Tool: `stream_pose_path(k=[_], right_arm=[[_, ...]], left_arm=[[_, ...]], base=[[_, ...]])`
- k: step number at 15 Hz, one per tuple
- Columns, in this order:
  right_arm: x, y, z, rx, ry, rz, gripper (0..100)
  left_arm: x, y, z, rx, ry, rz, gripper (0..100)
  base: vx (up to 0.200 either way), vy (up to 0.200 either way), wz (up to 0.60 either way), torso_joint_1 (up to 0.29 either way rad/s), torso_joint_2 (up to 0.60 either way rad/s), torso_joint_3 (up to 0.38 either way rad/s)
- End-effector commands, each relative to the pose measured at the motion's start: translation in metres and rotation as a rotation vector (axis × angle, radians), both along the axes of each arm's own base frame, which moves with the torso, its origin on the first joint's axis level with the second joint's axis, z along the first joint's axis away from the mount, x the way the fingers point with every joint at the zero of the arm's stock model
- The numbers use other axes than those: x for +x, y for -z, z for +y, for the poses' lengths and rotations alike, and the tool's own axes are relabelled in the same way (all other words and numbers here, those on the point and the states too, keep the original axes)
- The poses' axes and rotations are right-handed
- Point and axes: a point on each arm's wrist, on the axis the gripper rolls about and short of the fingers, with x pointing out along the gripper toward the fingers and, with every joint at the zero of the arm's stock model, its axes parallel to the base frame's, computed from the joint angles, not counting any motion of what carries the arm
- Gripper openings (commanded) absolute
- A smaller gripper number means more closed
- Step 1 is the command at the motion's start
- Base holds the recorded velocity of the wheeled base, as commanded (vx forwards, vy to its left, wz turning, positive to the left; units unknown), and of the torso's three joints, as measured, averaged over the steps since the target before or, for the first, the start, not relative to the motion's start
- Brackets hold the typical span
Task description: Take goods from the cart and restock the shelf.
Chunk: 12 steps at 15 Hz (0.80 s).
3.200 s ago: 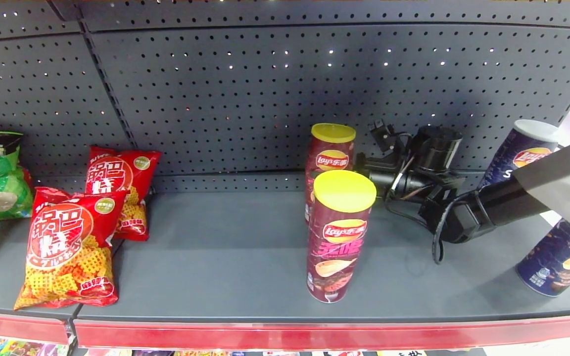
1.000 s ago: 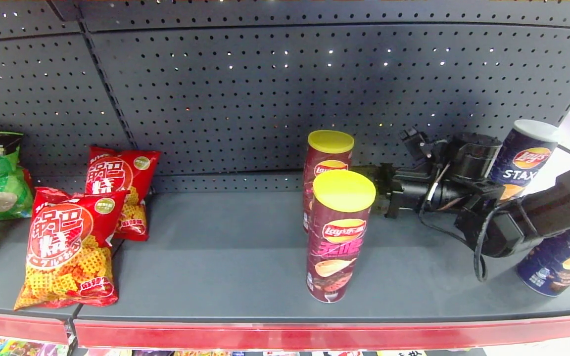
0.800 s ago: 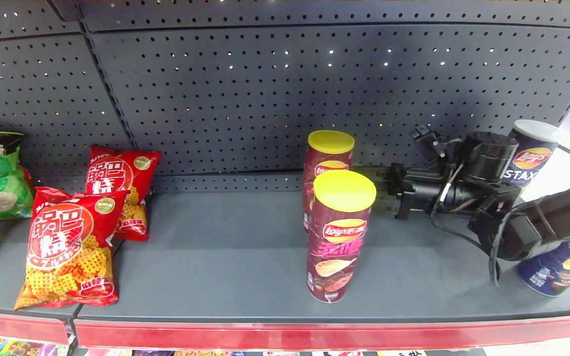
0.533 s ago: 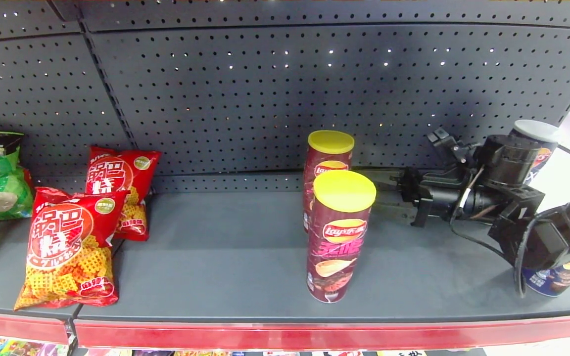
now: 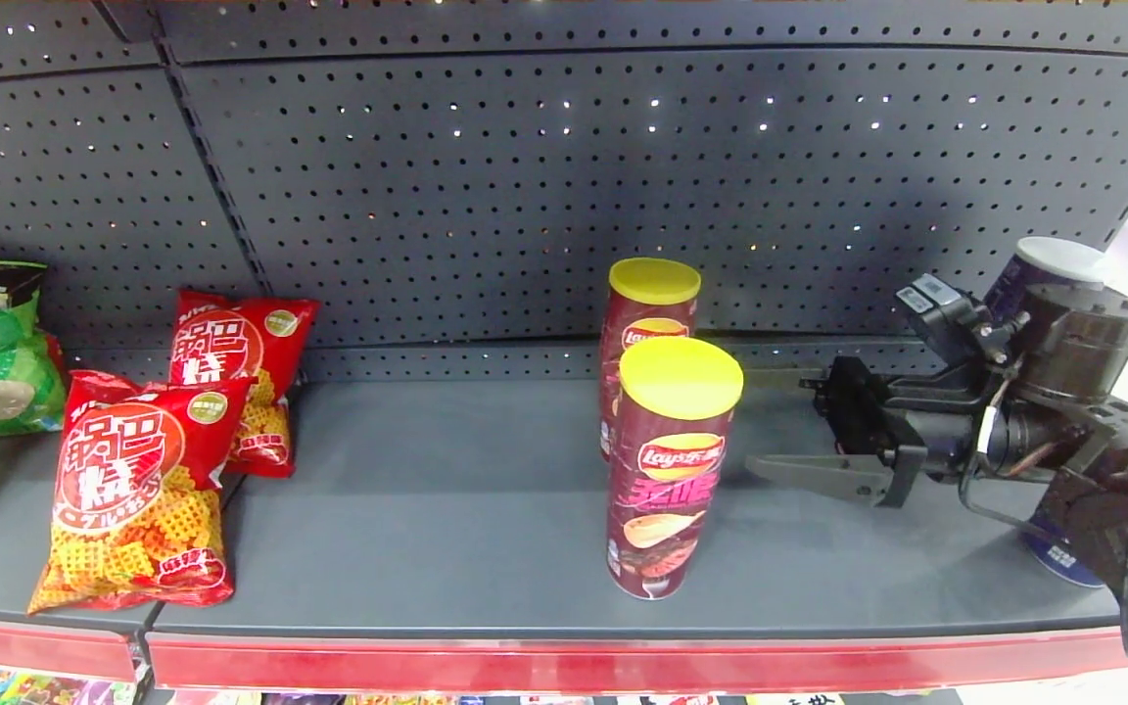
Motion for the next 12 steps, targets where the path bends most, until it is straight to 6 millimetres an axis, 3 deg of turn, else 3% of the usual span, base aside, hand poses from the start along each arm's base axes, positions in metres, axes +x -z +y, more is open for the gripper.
stream_pose_path(k=[1, 4, 12], right_arm=[[-0.015, -0.008, 0.008, 0.005, -0.041, -0.026, 100], [-0.036, -0.004, 0.017, -0.002, -0.09, -0.003, 100], [-0.046, 0.001, 0.018, -0.011, -0.104, 0.016, 100]], left_arm=[[0.0, 0.0, 0.0, -0.001, 0.0, 0.001, 100], [0.0, 0.0, 0.0, -0.001, 0.0, 0.001, 100], [0.0, 0.0, 0.0, -0.001, 0.0, 0.001, 100]], base=[[0.0, 0.0, 0.0, 0.0, 0.0, 0.0], [0.0, 0.0, 0.0, 0.0, 0.0, 0.0], [0.0, 0.0, 0.0, 0.0, 0.0, 0.0]])
